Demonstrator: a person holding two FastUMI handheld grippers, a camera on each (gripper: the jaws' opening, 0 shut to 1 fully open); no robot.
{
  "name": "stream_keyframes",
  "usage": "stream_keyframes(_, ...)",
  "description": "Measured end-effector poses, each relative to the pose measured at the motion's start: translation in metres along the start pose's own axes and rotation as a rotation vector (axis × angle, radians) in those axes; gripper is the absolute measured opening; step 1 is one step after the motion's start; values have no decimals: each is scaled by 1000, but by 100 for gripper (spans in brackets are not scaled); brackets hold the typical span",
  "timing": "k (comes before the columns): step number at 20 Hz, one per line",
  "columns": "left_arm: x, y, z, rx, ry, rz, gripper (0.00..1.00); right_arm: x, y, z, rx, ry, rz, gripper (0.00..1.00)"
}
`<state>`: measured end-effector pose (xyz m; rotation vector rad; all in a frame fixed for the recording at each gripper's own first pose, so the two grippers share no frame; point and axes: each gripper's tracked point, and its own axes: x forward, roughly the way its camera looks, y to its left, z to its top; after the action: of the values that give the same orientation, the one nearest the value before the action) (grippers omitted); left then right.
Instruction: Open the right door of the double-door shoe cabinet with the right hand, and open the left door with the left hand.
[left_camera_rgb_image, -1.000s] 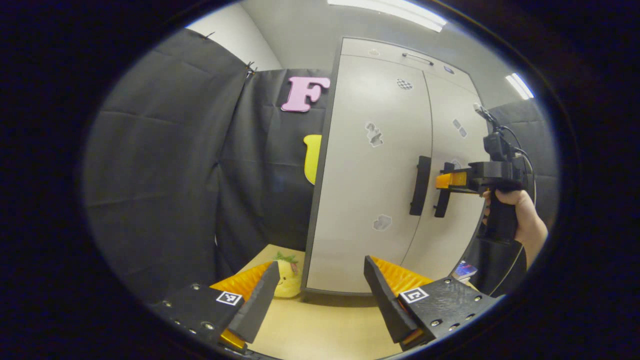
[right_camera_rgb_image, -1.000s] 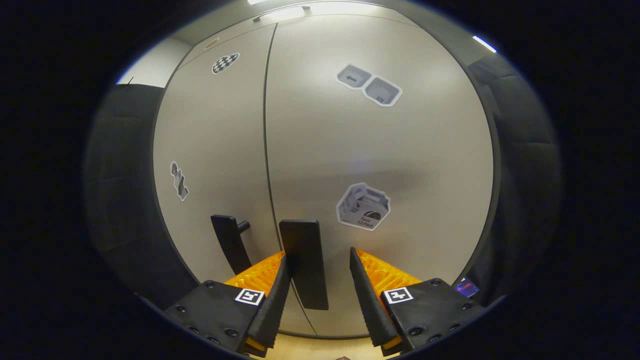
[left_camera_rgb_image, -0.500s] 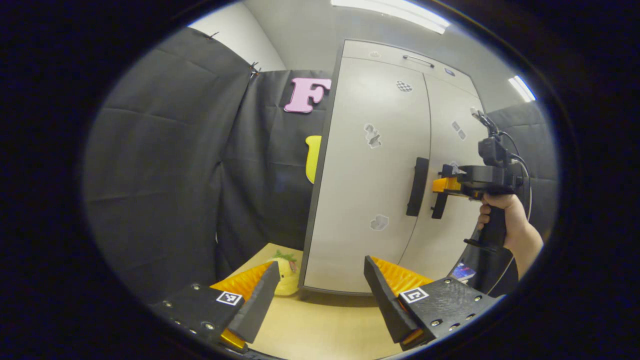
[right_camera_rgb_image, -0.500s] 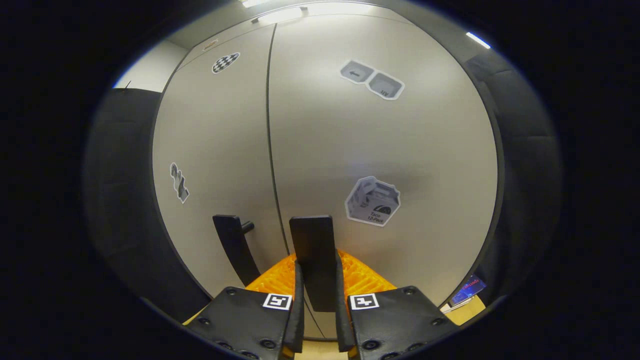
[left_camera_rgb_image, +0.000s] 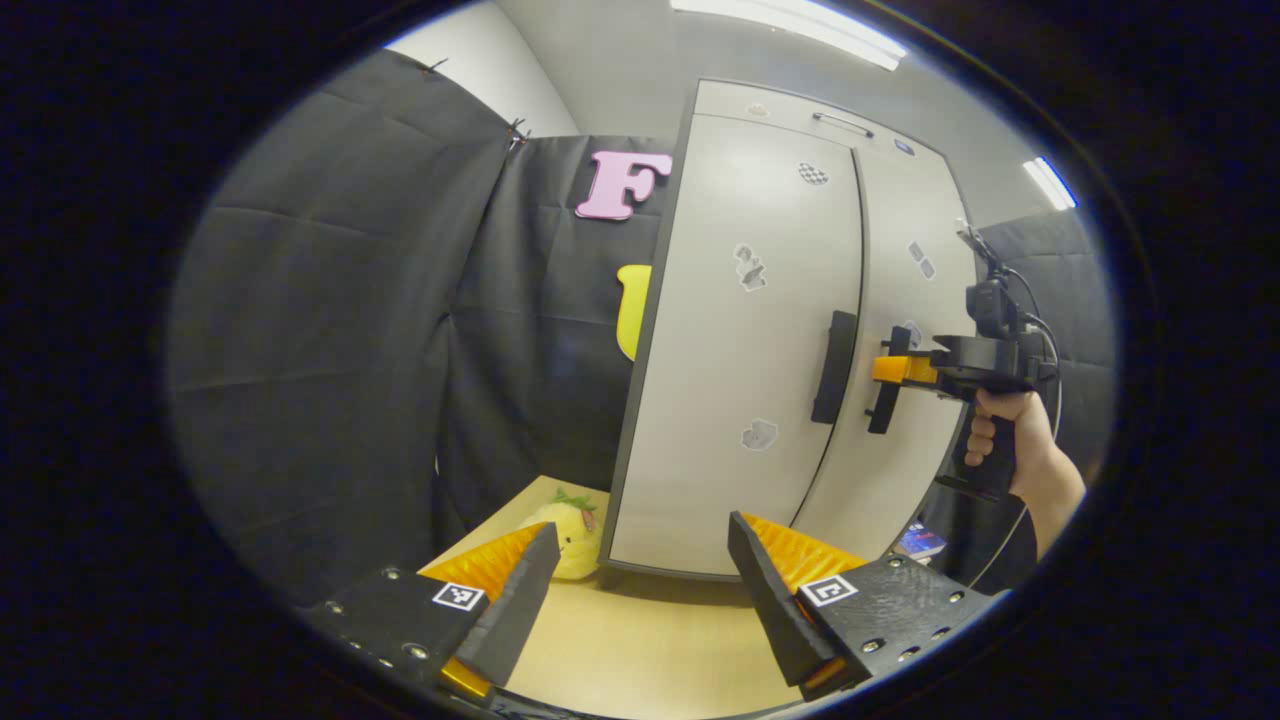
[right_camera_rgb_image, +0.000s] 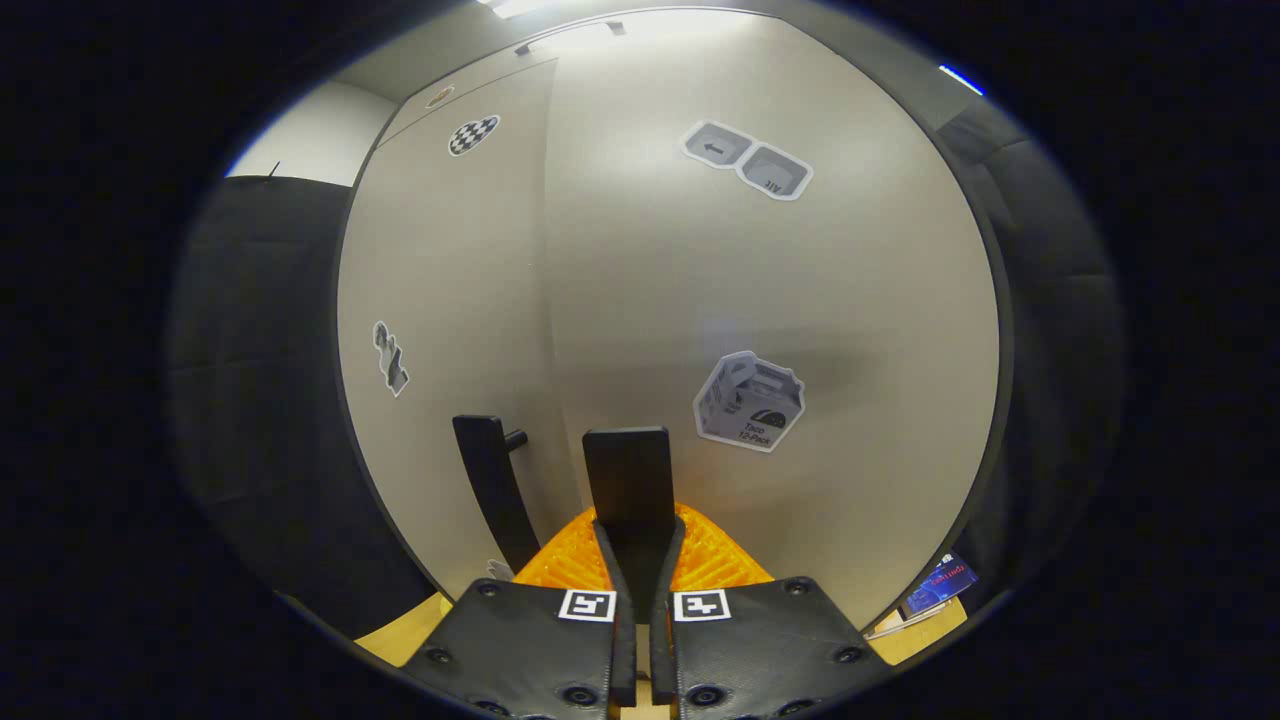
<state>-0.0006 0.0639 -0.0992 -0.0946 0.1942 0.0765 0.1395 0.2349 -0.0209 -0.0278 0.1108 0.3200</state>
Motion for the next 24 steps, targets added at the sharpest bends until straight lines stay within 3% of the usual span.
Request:
stream_keyframes(1, -1, -4, 0, -9, 7, -10, 99, -6, 1, -1, 2, 3, 7, 4)
stream_keyframes(4, -4, -16, 1, -53, 12, -46, 100, -15, 0, 0, 2, 9, 25, 7)
stream_keyframes(14, -5, -26, 11, 4, -20, -76, 100, -33, -12, -3, 24, 14, 40, 7)
stream_keyframes(20, -5, -42, 10, 9, -15, -111, 100, -46, -22, -4, 39, 5, 17, 7)
stream_keyframes(21, -5, -45, 10, 12, -19, -118, 96, -49, -23, -5, 44, 2, 14, 7)
stream_keyframes(24, -9, -59, 8, 26, -15, -143, 100, -58, -30, -5, 57, -3, -7, 7)
